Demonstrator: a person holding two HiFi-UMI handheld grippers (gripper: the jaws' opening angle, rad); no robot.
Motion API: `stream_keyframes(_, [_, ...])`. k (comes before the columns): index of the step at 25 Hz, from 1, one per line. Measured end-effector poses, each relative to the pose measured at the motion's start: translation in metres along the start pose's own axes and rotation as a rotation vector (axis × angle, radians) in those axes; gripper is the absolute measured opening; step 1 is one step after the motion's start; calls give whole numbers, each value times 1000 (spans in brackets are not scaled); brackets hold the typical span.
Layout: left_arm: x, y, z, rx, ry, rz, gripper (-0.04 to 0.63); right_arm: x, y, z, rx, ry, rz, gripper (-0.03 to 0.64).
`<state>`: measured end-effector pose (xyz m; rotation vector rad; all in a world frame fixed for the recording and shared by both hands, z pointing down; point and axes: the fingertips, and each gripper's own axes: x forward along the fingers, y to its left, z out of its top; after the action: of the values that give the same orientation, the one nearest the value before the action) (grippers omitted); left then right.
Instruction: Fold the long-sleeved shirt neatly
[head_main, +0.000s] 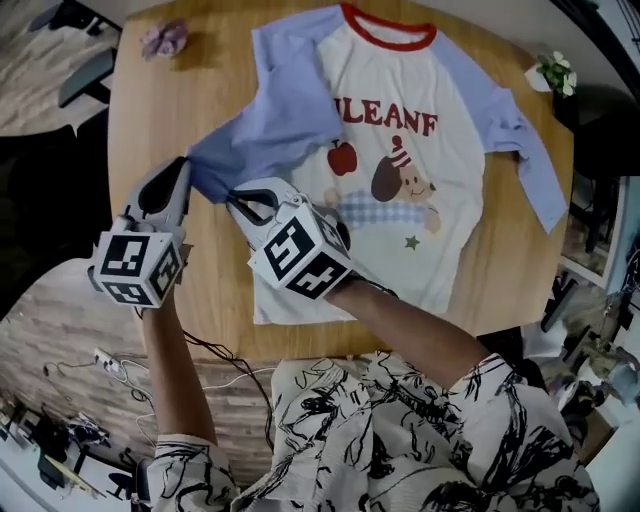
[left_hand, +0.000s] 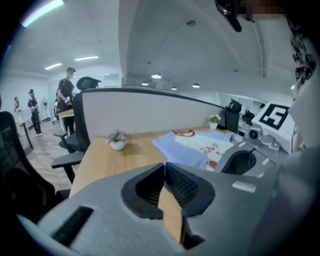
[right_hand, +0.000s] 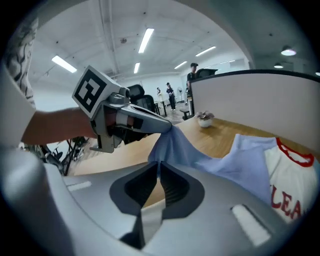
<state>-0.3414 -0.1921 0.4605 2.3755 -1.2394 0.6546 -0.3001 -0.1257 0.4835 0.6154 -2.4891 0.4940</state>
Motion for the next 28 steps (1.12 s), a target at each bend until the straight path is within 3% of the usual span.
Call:
stream_keyframes(6, [22,-71,152,135,-104,-110,21,-109,-61,67,176,-245,-48,32])
stream_keyframes(9, [49,-118,206,222,-97,-159,21,-171,-102,79,238,-322,-77,32])
stream_keyframes(13, [98,-187,249,325,-44,-239,21,-243,-161,64,308,-387,-160,32])
stream_keyframes(19, [188,-283,253,429,74,-339,23,-309,-238,-9,457,-403,-296,32])
stream_keyframes(28, [316,-368,165,627,391,-447,23,-310,-294,-141,800,-326,-409,34])
